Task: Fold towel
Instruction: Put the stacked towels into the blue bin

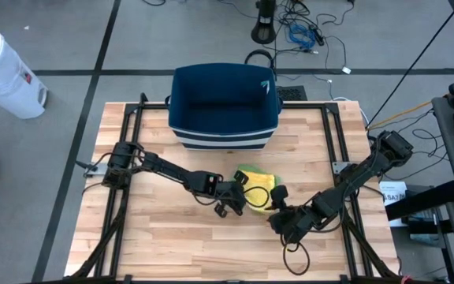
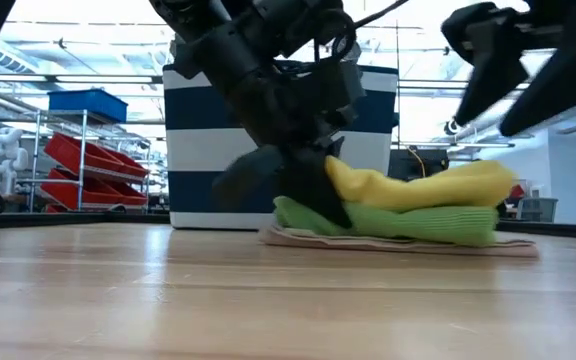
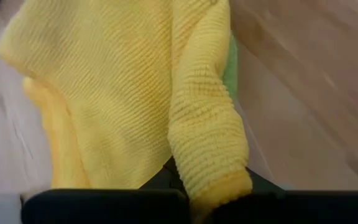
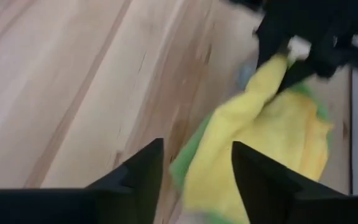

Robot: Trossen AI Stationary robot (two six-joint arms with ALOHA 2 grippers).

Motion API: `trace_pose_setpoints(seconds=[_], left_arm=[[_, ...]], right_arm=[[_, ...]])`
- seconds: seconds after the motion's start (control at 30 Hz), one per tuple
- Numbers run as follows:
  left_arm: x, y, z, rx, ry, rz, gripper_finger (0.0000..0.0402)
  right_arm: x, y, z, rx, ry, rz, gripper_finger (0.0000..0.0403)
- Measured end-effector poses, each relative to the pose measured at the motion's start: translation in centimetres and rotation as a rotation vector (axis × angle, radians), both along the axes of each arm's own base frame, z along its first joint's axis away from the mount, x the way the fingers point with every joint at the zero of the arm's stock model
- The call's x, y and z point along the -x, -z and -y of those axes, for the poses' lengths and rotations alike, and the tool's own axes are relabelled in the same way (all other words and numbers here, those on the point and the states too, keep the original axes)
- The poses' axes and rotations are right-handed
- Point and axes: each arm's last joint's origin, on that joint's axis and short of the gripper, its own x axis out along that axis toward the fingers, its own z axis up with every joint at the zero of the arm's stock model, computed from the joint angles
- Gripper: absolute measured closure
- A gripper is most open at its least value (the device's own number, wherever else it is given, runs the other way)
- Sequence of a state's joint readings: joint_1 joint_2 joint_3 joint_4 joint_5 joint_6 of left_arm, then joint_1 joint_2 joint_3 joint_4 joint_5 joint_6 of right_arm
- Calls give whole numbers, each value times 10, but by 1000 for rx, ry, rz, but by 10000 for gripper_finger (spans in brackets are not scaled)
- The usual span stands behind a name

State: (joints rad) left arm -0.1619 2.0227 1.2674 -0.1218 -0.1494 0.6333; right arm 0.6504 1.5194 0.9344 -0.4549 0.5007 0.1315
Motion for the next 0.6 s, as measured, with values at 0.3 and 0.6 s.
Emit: trace_pose_setpoints(seconds=[0.3,0.6], left_arm=[[-9,1,-7,-19,-151,103,376],[-7,3,-6,10,-123,68,376]], right_arm=[[-15,15,15,36,83,-47,186],[-30,53,29,108,159,-178,192]])
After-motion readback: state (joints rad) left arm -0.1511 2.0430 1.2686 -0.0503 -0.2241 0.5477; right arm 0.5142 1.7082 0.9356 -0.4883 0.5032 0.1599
